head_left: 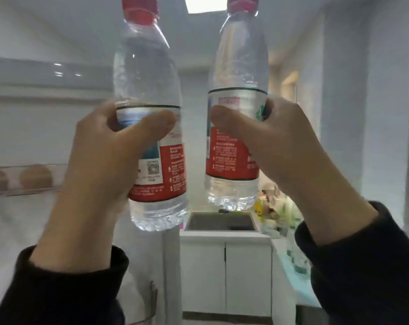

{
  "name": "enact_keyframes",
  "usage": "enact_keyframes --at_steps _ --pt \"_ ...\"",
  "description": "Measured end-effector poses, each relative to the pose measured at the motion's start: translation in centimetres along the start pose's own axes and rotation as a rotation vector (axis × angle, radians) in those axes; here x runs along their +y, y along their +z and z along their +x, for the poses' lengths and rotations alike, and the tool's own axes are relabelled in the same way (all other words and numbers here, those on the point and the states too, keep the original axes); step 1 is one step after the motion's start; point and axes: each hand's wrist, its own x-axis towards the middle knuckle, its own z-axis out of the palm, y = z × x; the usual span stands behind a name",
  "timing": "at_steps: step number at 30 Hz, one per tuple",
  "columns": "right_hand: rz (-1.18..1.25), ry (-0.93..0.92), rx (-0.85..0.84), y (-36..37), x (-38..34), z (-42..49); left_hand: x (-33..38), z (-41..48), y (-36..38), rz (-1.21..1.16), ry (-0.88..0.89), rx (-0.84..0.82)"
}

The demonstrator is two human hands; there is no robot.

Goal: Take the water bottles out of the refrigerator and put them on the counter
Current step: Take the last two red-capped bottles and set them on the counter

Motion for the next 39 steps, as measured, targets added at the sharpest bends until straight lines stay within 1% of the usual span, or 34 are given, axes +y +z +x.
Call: enact_keyframes --at_steps 3,7,10,13,20,27,33,39 --pt "-0.180 0.075 0.091 -6.3 3.3 -0.4 -2.1 0.1 8.3 -0.138 -0.042 -0.125" --pt "-0.361 0.174 0.178 -12.0 7.7 -1.1 -5.4 0.3 16.8 -0.292 -0.119 -0.204" --pt "-0.476 0.265 0.209 -16.1 12.2 -1.2 -9.4 0.4 23.4 -0.346 -0.190 -0.270" --pt "-0.541 0.336 0.243 -19.0 16.9 -1.0 -13.5 0.8 29.1 -0.366 -0.219 -0.319" --pt "-0.637 0.462 0.356 -24.2 28.3 1.0 -22.5 3.0 41.5 -0.412 -0.302 -0.402" --pt "-0.652 0.564 0.452 -29.8 39.2 1.9 -29.7 2.4 52.7 -0.390 -0.364 -0.468" --pt "-0.625 0.632 0.442 -35.5 49.7 1.9 -35.9 0.6 62.3 -0.342 -0.454 -0.459" --pt "-0.604 0.768 0.367 -41.8 63.4 0.3 -44.4 -4.2 72.7 -0.229 -0.603 -0.452"
